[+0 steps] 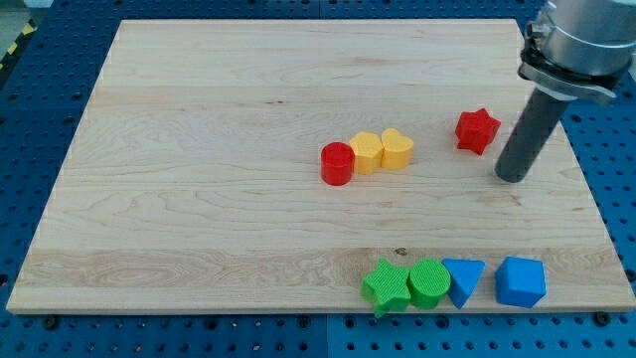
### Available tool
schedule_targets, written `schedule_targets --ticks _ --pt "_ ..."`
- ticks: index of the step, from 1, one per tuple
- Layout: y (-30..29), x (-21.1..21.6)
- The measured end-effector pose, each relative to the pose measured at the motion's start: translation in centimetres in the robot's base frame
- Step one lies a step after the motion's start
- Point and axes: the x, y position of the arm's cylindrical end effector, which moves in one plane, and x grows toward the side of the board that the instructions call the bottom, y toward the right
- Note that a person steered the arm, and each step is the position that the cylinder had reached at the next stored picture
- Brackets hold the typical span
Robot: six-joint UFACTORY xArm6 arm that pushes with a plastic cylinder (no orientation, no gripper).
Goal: Push the red star into the yellow heart
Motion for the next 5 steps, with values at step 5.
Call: schedule_targets --ticks 5 --pt "4.3 -0.2"
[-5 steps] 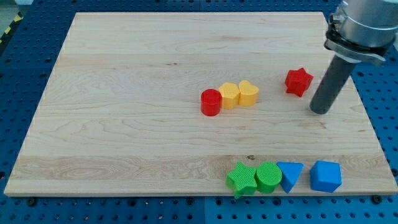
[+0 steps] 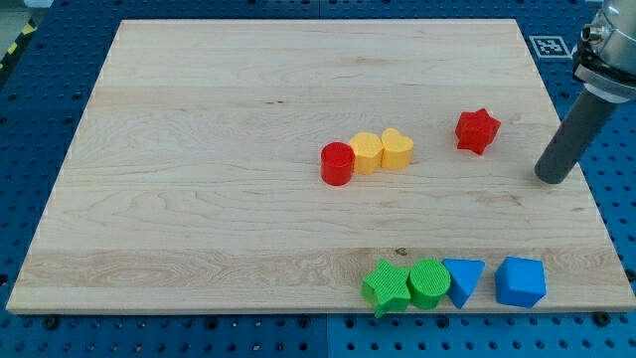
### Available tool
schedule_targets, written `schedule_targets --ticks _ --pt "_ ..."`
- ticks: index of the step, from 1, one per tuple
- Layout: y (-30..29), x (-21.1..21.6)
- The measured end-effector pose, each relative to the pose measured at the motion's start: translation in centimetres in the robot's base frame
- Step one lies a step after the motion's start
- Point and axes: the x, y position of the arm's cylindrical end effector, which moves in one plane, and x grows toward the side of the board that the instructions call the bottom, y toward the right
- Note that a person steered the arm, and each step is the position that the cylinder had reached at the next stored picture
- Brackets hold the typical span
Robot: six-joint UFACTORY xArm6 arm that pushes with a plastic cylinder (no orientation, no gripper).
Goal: Push the red star into the yellow heart
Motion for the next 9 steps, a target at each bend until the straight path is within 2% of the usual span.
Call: schedule_targets --ticks 3,6,9 --pt "0.0 -1.6" --pt "-0.6 -8.0" --pt "-2.0 -6.7"
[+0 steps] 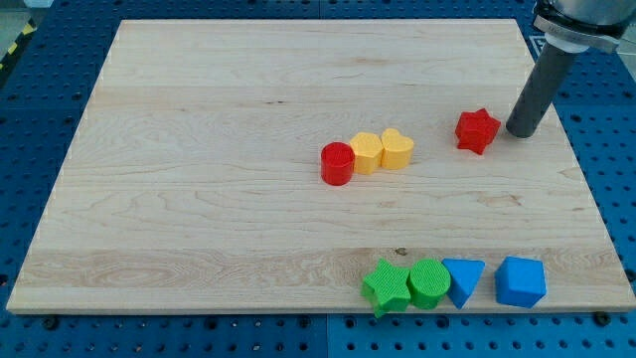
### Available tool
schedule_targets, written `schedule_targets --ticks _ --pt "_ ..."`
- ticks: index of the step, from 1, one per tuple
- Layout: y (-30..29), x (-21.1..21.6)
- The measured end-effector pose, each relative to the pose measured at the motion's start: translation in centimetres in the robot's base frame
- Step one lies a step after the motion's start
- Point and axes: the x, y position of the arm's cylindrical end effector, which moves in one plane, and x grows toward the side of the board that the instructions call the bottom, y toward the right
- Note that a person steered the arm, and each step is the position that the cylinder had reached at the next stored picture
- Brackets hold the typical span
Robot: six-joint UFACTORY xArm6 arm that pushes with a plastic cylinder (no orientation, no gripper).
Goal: Push the red star into the yellow heart
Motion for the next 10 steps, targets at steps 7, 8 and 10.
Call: schedule_targets --ticks 7,8,10 --pt "-3.3 1.3" --pt "-4.4 1.4" --pt "-6.7 0.4"
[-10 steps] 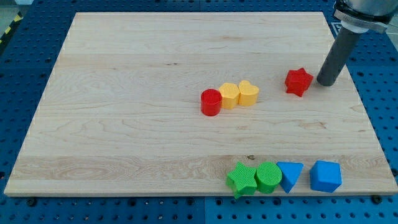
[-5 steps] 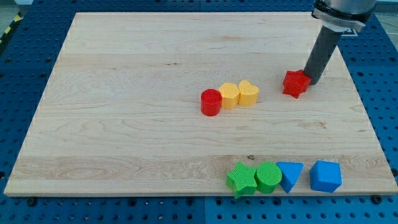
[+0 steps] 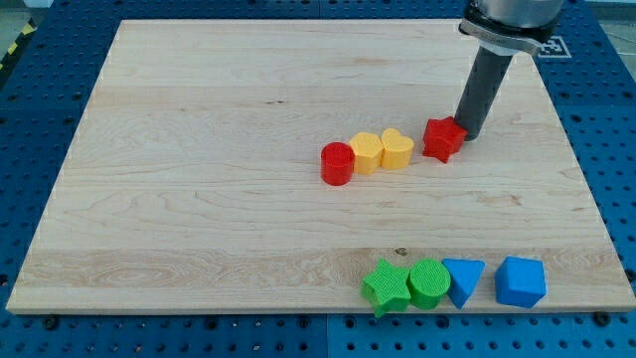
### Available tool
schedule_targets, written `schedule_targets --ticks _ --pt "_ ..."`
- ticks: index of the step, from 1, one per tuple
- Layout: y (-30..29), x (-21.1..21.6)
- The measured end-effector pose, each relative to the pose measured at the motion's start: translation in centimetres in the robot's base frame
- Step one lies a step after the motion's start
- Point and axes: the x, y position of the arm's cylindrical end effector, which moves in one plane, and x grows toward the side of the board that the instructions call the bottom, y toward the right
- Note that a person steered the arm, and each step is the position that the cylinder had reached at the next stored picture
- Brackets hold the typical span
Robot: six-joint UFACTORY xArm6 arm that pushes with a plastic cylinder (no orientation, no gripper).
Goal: Push the red star into the yellow heart
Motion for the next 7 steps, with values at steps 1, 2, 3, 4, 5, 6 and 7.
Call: schedule_targets --ticks 1,2,3,4,5,6,7 --pt "-0.1 0.0" --pt "-0.5 0.1" --pt "-1.3 0.5" --pt "-1.7 0.6" --pt "-2.2 0.6" --pt "-2.2 0.6" --pt "-2.1 -1.2"
